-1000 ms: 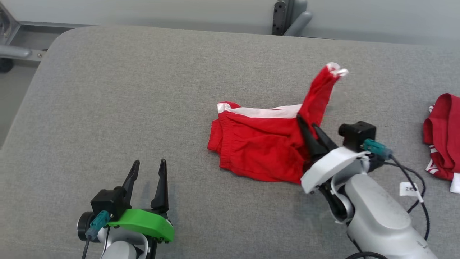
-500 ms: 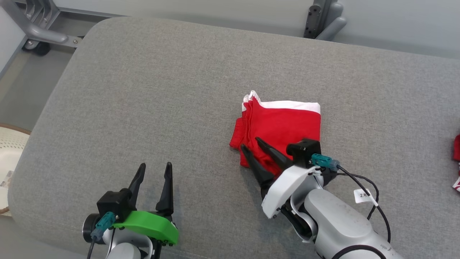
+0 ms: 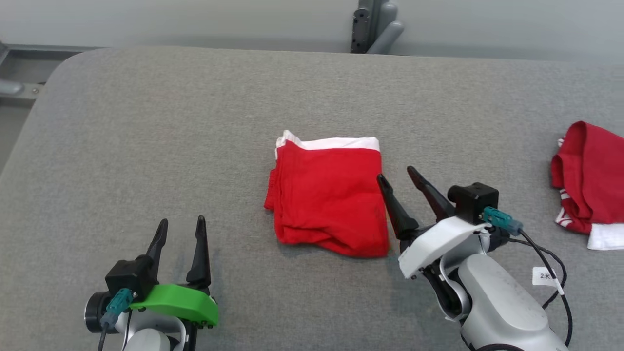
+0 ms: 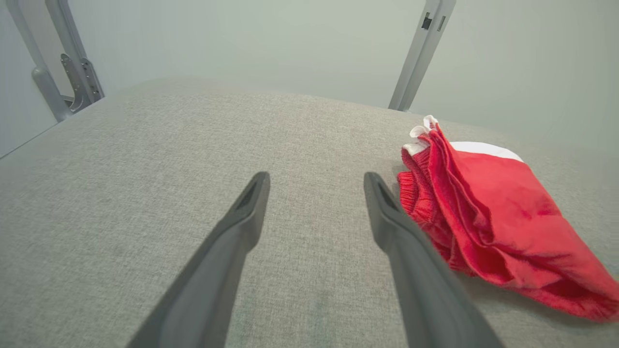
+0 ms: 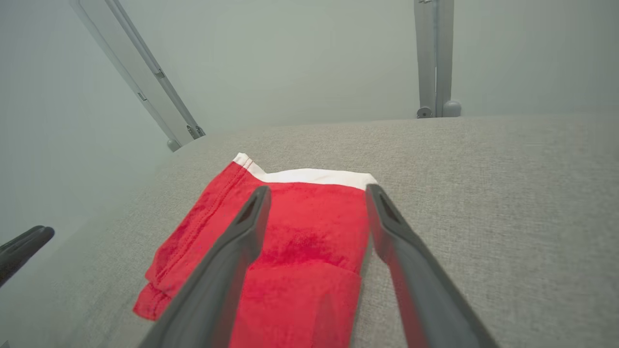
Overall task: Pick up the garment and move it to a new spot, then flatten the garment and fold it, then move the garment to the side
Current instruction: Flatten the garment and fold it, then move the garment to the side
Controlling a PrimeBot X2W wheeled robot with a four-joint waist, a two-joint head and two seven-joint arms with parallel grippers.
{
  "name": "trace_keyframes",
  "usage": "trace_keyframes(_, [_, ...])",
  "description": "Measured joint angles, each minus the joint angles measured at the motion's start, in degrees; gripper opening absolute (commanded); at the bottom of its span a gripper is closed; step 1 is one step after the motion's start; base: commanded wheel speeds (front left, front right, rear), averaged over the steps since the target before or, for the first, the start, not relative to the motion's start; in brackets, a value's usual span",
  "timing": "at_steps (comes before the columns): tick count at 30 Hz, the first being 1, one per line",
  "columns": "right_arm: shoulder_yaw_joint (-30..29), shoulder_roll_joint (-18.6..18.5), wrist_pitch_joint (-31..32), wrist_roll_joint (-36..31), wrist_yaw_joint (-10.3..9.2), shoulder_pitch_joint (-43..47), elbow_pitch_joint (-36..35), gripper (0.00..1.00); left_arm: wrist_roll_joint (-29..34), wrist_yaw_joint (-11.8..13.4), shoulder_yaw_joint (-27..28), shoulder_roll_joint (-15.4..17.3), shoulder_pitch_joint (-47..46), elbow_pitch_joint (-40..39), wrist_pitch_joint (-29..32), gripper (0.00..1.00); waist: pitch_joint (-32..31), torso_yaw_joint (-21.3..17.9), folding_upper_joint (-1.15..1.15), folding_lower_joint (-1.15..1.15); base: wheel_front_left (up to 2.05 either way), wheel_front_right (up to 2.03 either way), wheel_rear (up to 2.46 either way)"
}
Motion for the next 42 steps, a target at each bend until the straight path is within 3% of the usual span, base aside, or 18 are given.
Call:
trace_keyframes(7, [-9.61,-0.94,0.00,-11.21,0.01,4.66,-4.35,1.00,1.76,0.19,2.94,0.01,0.21,-0.32,-0.07,1.00,-0.30,-6.13,0.00,0.00,0.00,0.00,0.00])
trace_keyframes(17, [-17.47,0.34,0.00,-16.38,0.00,10.66,-8.08,1.00,3.16,0.16,5.24,-0.01,1.36,-0.24,-0.07,1.00,-1.58,-12.43,0.00,0.00,0.00,0.00,0.00])
trace_keyframes(28, [-18.71,1.49,0.00,-18.50,0.01,14.28,-10.73,1.00,5.37,0.99,6.93,0.00,4.32,-1.44,-0.07,1.00,-4.66,-14.11,0.01,0.00,0.00,0.00,0.00])
trace_keyframes(42, [-18.61,1.70,0.00,-18.27,0.01,16.44,-12.15,1.00,6.47,1.77,6.94,0.00,7.97,-2.31,-0.07,1.00,-6.00,-11.68,0.01,0.00,0.00,0.00,0.00])
